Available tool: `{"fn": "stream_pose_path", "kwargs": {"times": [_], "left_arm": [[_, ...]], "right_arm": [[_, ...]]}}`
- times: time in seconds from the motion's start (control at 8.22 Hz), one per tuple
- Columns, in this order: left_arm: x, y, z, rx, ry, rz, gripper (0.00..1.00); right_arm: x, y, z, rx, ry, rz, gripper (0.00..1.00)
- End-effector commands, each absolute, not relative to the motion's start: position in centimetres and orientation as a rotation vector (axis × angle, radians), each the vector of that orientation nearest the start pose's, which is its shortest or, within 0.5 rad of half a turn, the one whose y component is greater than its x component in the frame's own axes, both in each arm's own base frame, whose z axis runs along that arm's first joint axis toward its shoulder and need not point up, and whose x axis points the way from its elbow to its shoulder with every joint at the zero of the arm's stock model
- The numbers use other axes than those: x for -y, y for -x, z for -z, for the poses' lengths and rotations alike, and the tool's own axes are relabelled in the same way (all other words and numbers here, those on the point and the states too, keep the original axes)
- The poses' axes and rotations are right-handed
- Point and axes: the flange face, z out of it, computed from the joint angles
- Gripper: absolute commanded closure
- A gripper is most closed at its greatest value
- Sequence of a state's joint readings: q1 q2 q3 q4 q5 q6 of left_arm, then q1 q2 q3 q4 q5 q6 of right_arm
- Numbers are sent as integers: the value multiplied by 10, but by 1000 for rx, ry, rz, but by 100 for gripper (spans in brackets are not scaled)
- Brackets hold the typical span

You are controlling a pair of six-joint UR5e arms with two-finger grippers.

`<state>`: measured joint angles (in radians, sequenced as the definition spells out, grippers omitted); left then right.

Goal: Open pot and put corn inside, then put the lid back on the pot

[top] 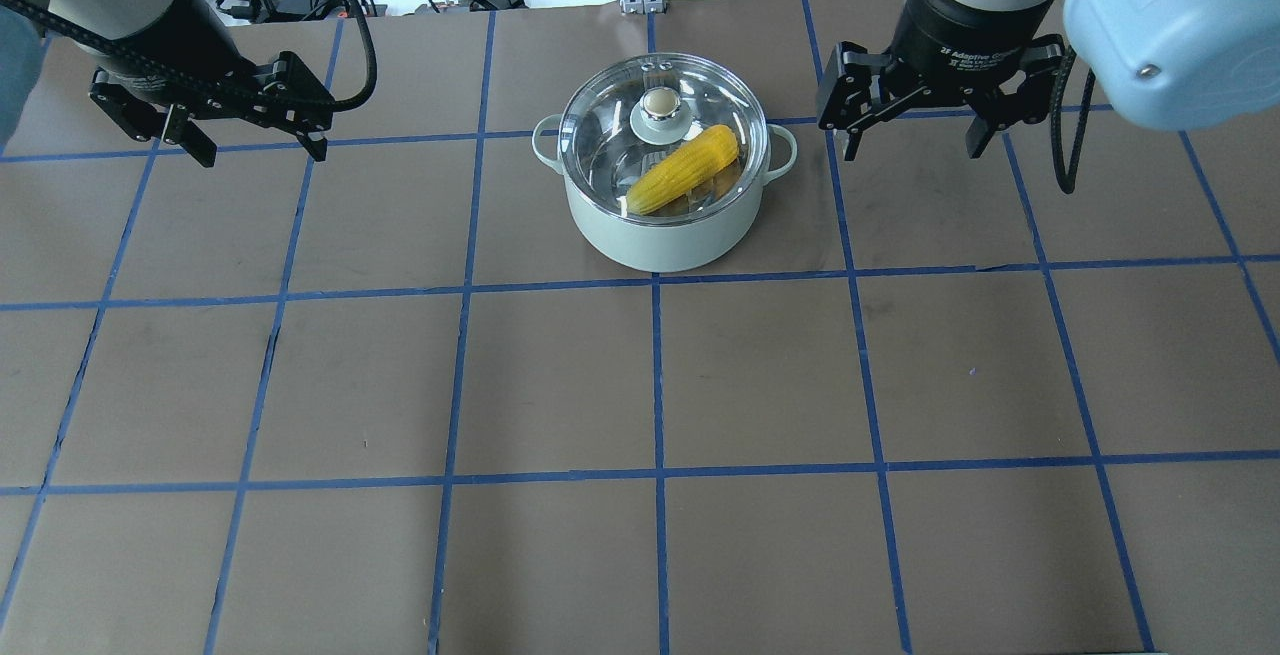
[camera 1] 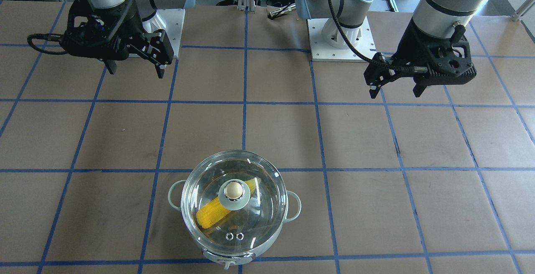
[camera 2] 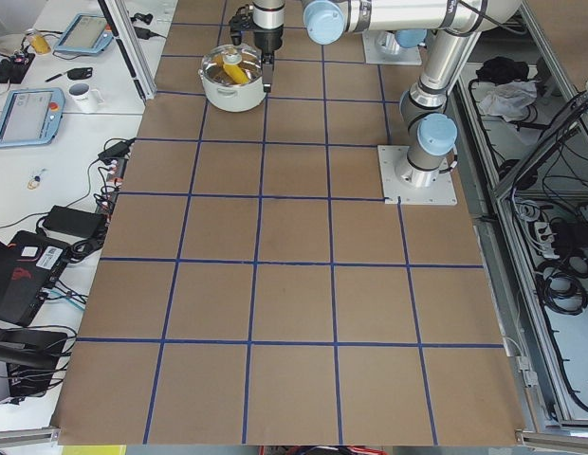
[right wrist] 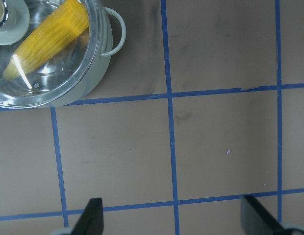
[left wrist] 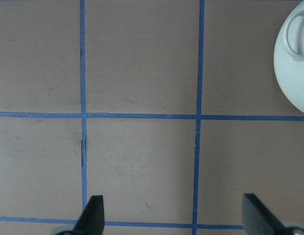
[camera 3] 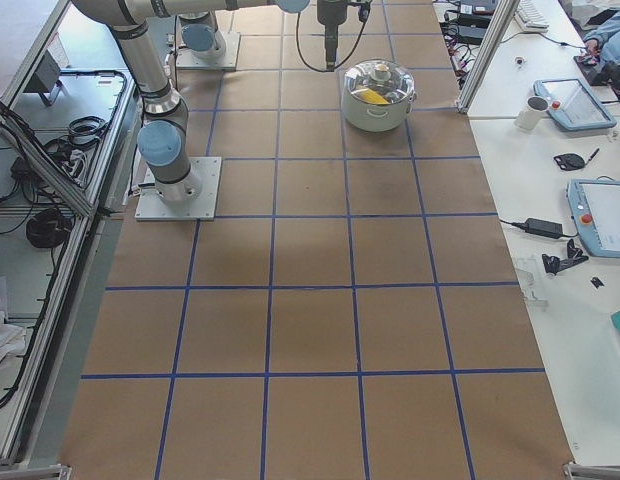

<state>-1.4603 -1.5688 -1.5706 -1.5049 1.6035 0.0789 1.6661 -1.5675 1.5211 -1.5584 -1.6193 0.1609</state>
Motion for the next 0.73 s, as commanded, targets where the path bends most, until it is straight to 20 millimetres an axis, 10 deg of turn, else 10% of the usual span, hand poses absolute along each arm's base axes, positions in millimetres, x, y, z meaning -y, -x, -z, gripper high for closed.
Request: {"fn": "stream_pose_path", "kwargs": {"times": [0.0, 0.61], "left_arm": [[508, 75, -496, -3103, 40, 97, 0], [507, 75, -495, -3103, 35, 95, 0]], "right_arm": [[482, -175, -510, -3186, -104, 74, 0], [483, -174, -509, -3186, -107, 71, 0]]}}
